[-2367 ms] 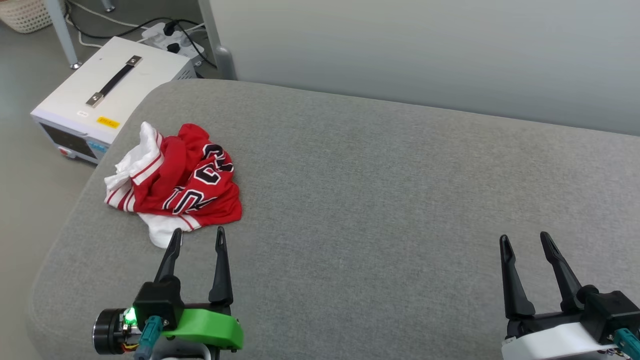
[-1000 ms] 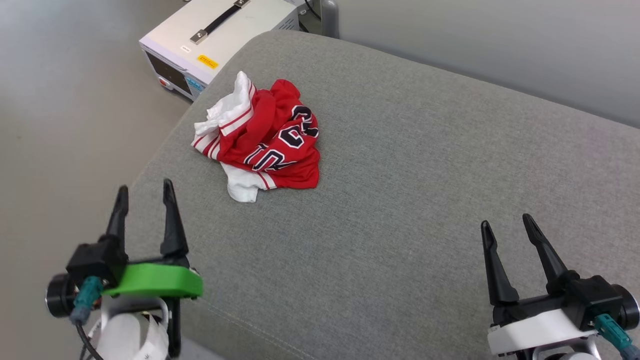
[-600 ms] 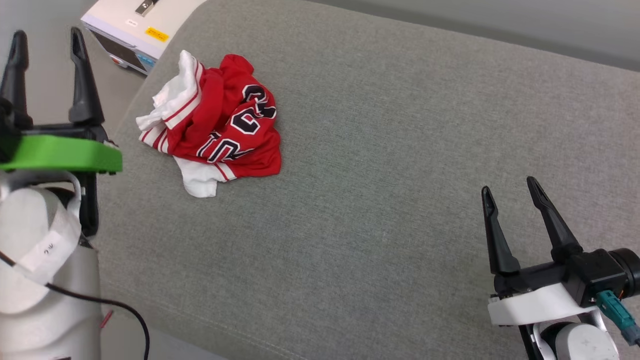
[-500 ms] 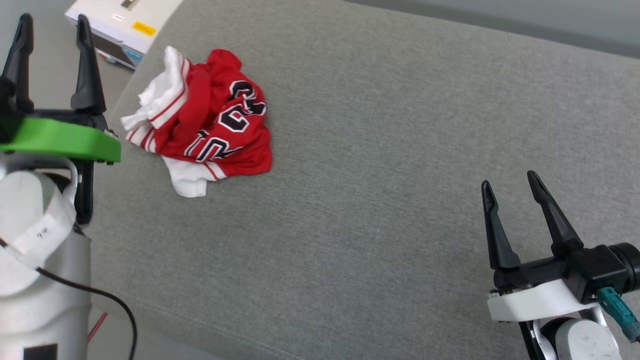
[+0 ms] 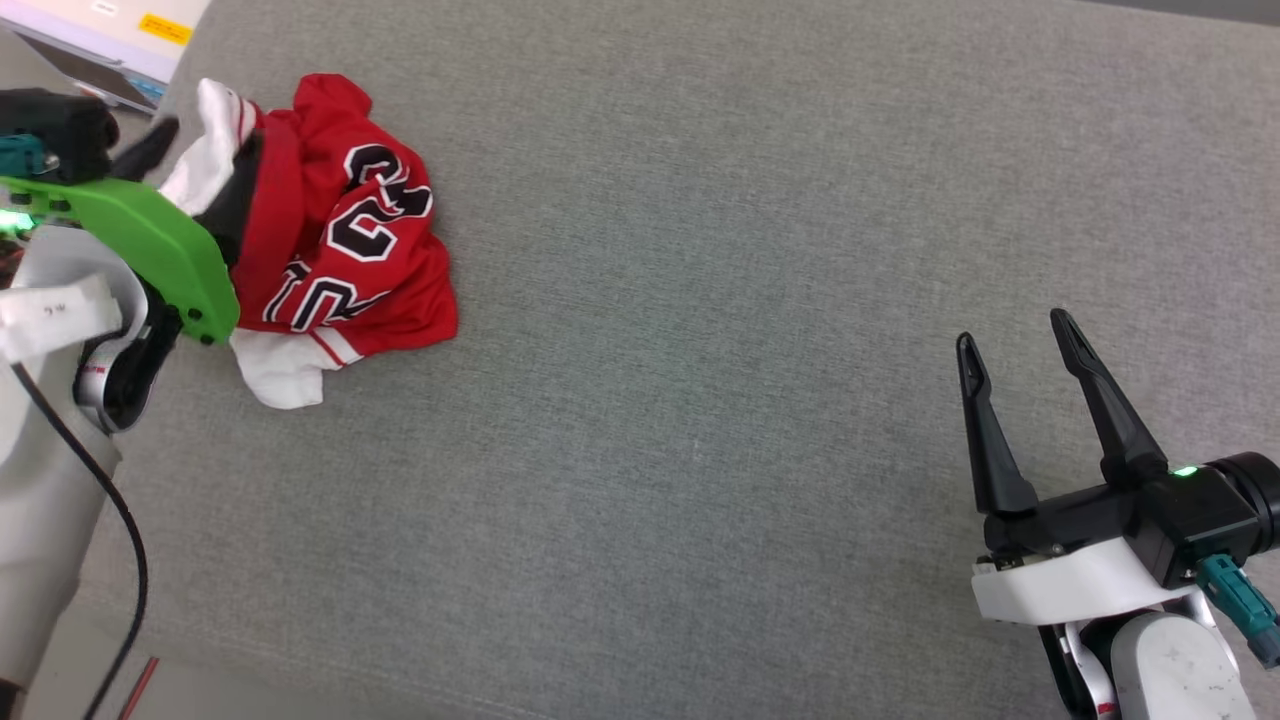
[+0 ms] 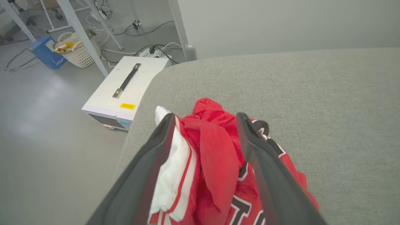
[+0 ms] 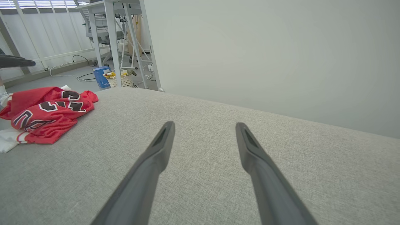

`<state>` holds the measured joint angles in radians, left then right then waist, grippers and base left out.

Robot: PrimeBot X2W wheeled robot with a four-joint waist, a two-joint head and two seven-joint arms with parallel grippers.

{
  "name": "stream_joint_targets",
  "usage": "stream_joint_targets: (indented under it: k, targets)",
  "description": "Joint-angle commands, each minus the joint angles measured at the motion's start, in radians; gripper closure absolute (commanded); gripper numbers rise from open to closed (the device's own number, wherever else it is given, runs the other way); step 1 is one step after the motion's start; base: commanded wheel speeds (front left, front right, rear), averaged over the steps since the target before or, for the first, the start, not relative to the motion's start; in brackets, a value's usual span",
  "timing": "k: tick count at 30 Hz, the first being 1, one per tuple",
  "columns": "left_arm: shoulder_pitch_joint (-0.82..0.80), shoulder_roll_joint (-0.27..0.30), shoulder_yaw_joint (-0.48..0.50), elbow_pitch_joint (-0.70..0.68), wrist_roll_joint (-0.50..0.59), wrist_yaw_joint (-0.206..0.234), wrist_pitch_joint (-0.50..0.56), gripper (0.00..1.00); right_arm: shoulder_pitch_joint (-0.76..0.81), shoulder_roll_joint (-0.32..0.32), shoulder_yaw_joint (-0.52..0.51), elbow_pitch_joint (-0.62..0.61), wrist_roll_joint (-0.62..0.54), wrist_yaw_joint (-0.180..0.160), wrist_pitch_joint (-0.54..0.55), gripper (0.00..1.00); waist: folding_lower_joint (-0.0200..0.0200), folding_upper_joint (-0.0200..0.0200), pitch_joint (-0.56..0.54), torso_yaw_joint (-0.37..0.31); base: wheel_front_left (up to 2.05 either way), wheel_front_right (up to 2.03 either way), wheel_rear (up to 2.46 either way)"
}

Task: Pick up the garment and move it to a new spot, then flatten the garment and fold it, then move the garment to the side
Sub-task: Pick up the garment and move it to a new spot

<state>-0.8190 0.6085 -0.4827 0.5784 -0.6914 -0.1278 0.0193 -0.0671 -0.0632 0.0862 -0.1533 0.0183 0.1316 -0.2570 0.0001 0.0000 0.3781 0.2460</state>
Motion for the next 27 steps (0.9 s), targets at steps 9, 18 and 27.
stream_joint_targets:
  k: [9,18,27]
  targets:
    - [-0.068,0.123,-0.279,-0.004,-0.273,-0.003,0.36,0.0,-0.037,-0.007,0.002,-0.013,-0.011,-0.001,-0.005,0.0,-0.0001,0.0,0.058,-0.051,0.0,0.0,0.0]
    - [-0.085,0.111,-0.434,0.097,-0.367,-0.003,0.541,0.0,-0.068,-0.009,0.021,-0.011,-0.008,-0.001,-0.005,0.0,-0.0001,0.0,0.104,-0.079,0.0,0.0,0.0]
    - [-0.099,0.1,-0.525,0.143,-0.402,-0.003,0.535,1.0,-0.062,-0.006,0.028,0.003,0.0,-0.001,-0.005,0.0,-0.0001,0.0,0.077,-0.082,0.0,0.0,0.0]
